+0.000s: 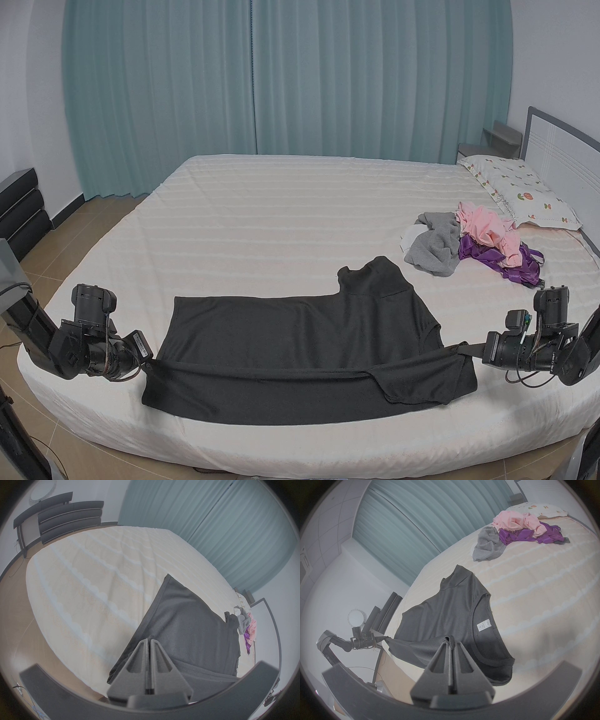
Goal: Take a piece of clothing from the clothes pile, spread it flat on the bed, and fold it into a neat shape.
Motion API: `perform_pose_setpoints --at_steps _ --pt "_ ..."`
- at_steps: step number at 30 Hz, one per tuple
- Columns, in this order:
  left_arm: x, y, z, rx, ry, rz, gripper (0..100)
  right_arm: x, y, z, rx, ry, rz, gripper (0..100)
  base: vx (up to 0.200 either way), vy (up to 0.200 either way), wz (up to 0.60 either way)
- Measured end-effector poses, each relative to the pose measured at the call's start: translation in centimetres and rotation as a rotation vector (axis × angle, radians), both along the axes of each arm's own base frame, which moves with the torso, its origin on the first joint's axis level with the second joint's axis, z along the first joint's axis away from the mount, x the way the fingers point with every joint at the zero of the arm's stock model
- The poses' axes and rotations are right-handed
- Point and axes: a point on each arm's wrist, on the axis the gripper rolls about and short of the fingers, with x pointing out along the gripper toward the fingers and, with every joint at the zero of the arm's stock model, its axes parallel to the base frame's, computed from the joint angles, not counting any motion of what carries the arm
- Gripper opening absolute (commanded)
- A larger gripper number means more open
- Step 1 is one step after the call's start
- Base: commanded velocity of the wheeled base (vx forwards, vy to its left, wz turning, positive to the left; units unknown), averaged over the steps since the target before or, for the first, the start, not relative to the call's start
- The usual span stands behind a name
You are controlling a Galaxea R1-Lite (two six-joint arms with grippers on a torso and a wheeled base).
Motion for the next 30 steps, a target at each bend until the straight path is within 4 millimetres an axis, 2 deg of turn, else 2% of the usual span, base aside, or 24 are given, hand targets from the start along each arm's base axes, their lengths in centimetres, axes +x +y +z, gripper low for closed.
perform_pose_setpoints --at_steps 9,21,22,30 --pt "1.7 -0.1 -1.6 -0.003 0.034 -0.001 0 2.5 0.1 -1.5 -0.005 0.028 -0.005 0 0.000 0.000 0.00" --pt "5.0 -0.3 -4.8 -0.008 0.079 0.002 0 5.5 0.2 -4.8 -0.007 0.088 -0.006 0 0.000 0.000 0.00" --pt "5.2 -0.3 -5.1 -0.007 0.083 0.002 100 5.7 0.2 -5.0 -0.007 0.092 -0.007 100 0.000 0.000 0.00" --pt "5.8 -0.4 -5.8 -0.031 0.093 0.026 100 6.3 0.2 -5.9 0.000 0.108 -0.003 100 0.000 0.000 0.00"
